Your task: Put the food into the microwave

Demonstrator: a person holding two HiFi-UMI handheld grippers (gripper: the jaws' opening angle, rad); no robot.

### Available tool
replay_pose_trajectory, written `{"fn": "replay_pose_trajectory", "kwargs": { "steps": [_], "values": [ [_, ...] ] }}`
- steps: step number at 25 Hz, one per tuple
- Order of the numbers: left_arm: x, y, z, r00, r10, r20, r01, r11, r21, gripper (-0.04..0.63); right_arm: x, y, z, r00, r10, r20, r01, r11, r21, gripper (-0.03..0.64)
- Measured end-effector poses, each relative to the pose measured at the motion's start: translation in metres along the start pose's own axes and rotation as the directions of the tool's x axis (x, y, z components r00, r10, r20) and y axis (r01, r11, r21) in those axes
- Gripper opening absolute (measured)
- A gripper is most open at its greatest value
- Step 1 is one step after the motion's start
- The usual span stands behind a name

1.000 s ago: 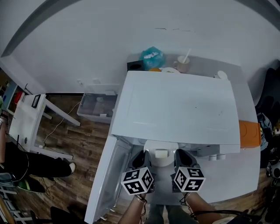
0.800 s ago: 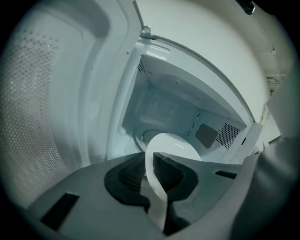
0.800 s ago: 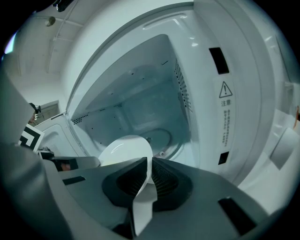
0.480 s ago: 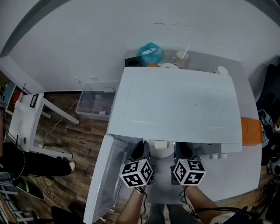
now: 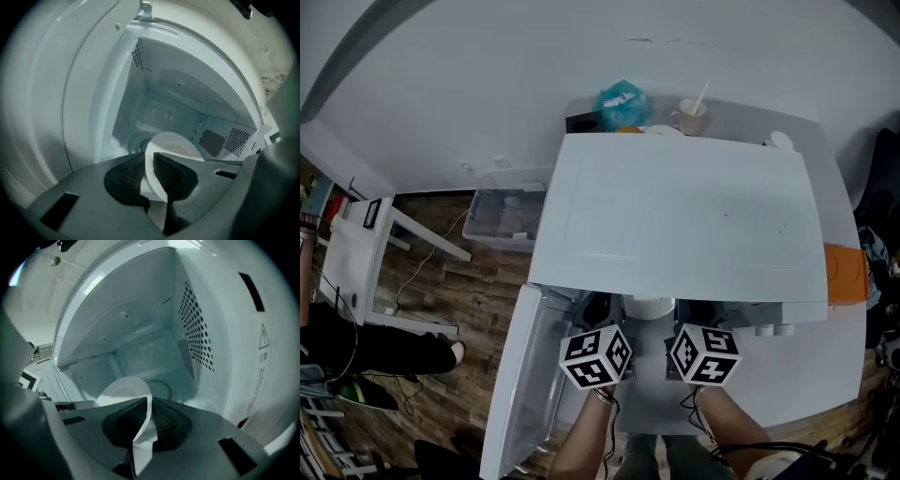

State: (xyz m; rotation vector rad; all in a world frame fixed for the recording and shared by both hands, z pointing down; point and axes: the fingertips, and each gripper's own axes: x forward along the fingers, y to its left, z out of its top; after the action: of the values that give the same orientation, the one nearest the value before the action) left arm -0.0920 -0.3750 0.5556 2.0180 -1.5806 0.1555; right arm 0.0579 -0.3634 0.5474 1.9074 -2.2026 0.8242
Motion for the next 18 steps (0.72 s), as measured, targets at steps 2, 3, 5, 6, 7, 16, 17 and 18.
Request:
{"fn": "replay_pose_trajectory", "kwargs": {
  "steps": [2, 3, 5, 6, 7, 16, 17, 18],
  "values": [
    [0.004, 0.000, 0.001, 1.000, 0.013, 0.003, -0.013, 1.000, 0.017, 0.055, 0.004, -0.001, 0.001, 1.000, -0.009, 0.006, 0.009, 1.000, -0.003, 0.040],
    [0.006, 0.000, 0.001, 1.000, 0.019, 0.003, -0.020, 1.000, 0.024, 0.055, 0.005, -0.001, 0.001, 1.000, -0.015, 0.008, 0.015, 1.000, -0.004, 0.041],
    [0.010, 0.000, 0.001, 1.000, 0.026, 0.006, -0.026, 0.999, 0.039, 0.055, 0.008, -0.003, 0.001, 1.000, -0.028, 0.013, 0.028, 1.000, -0.006, 0.041],
    [0.012, -0.001, 0.001, 1.000, 0.025, 0.009, -0.026, 0.999, 0.047, 0.055, 0.009, -0.004, 0.001, 0.999, -0.034, 0.016, 0.034, 0.999, -0.008, 0.041],
    [0.014, -0.001, 0.002, 1.000, 0.021, 0.014, -0.022, 0.998, 0.055, 0.055, 0.011, -0.005, 0.001, 0.999, -0.039, 0.019, 0.040, 0.999, -0.007, 0.041],
    [0.023, 0.002, 0.001, 0.998, 0.044, 0.040, -0.047, 0.995, 0.089, 0.055, 0.018, -0.005, 0.005, 0.996, -0.071, 0.060, 0.072, 0.997, -0.023, 0.041],
    [0.023, 0.002, 0.001, 0.998, 0.052, 0.044, -0.056, 0.993, 0.100, 0.055, 0.018, -0.005, 0.005, 0.995, -0.077, 0.061, 0.079, 0.996, -0.033, 0.041],
    [0.024, 0.001, 0.001, 0.997, 0.056, 0.047, -0.060, 0.993, 0.105, 0.055, 0.018, -0.005, 0.005, 0.994, -0.085, 0.064, 0.088, 0.995, -0.043, 0.041]
  ]
}}
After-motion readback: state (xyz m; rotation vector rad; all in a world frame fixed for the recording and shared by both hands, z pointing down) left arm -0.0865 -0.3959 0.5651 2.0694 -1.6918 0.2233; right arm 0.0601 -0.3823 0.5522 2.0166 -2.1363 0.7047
